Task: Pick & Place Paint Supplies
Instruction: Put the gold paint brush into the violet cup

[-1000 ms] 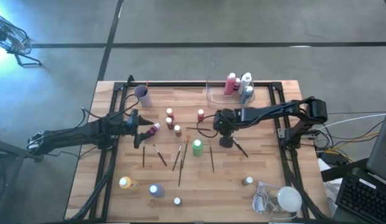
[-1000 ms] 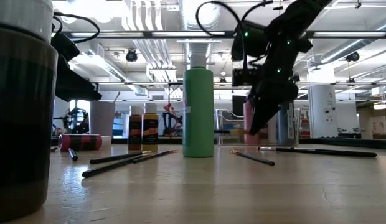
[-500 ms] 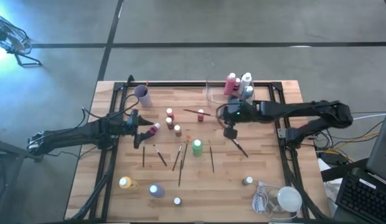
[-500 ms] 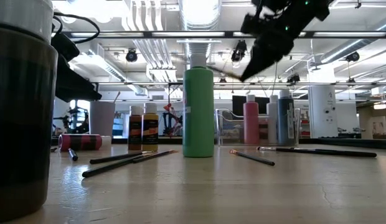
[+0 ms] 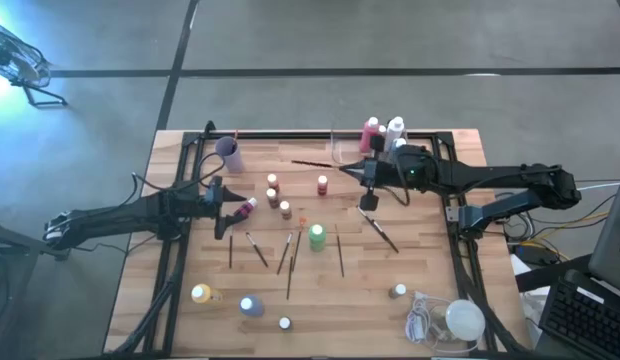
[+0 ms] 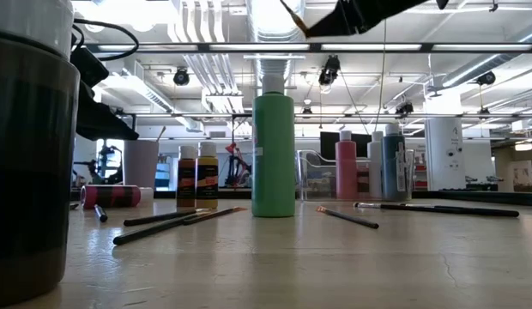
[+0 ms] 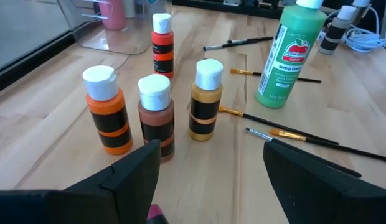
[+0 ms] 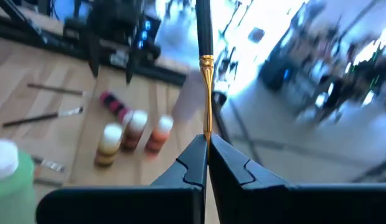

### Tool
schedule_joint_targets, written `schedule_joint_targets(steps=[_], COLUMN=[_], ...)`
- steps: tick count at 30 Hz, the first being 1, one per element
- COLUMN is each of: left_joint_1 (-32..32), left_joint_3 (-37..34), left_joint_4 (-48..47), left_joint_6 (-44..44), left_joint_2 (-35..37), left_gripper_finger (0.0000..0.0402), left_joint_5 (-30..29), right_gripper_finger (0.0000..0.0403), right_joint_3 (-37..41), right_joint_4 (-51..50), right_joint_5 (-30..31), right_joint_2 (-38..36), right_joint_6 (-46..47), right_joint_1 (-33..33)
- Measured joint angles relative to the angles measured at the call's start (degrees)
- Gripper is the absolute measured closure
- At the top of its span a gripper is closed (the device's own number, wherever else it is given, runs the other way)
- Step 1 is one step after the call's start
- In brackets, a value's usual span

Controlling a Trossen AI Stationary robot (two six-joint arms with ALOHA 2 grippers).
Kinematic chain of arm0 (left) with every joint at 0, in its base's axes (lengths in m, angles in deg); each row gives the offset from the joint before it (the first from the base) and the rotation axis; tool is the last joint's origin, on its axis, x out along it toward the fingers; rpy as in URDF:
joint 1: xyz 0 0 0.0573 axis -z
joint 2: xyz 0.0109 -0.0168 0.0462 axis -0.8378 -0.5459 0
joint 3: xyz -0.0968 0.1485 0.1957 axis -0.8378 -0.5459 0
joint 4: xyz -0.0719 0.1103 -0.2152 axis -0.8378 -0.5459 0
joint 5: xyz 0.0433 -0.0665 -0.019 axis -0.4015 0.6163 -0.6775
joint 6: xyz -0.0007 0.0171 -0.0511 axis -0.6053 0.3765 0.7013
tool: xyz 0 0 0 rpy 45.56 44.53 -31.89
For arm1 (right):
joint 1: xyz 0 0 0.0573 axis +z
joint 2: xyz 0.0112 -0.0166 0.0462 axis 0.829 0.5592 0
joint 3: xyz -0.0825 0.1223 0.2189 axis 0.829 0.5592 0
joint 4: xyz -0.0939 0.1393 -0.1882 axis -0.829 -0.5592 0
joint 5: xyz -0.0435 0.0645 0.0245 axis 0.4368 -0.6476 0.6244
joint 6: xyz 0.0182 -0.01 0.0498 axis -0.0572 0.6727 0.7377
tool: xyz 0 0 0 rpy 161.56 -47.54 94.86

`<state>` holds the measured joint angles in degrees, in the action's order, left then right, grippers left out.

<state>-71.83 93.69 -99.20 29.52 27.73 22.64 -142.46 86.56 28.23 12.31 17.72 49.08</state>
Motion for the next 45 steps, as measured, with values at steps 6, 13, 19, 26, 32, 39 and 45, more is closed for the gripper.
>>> schedule_joint_targets(steps=[6, 13, 19, 26, 32, 39, 45], left_joint_1=[0.0, 0.0, 0.0, 0.0, 0.0, 0.0, 0.0], left_joint_3=[0.0, 0.0, 0.0, 0.0, 0.0, 0.0, 0.2], left_joint_4=[0.8, 2.2, 5.7, 8.0, 9.2, 13.3, 17.0], left_joint_6=[0.1, 4.1, 12.5, 13.4, 19.2, 25.8, 35.6], left_joint_2=[0.0, 0.0, 0.0, -0.2, -0.2, -0.4, -0.4], left_gripper_finger=[0.0113, 0.0113, 0.0113, 0.0113, 0.0113, 0.0113, 0.0113], left_joint_5=[0.0, 0.0, -0.3, 0.1, 3.5, 2.2, -0.3], right_gripper_finger=[0.0394, 0.0394, 0.0394, 0.0394, 0.0394, 0.0394, 0.0394], right_joint_3=[0.0, 0.0, 0.0, -0.9, -2.8, -5.6, -8.4], right_joint_4=[3.9, 9.7, 19.5, 24.0, 29.1, 35.8, 36.4], right_joint_5=[0.0, 0.5, 18.6, 24.8, 28.6, 33.8, 39.2], right_joint_2=[0.0, 2.0, 7.4, 15.8, 22.7, 29.6, 32.7], right_joint_6=[-7.7, -18.8, -30.6, -39.1, -47.6, -58.8, -66.0], right_joint_1=[3.7, 10.2, 13.9, 14.3, 15.2, 18.1, 20.3])
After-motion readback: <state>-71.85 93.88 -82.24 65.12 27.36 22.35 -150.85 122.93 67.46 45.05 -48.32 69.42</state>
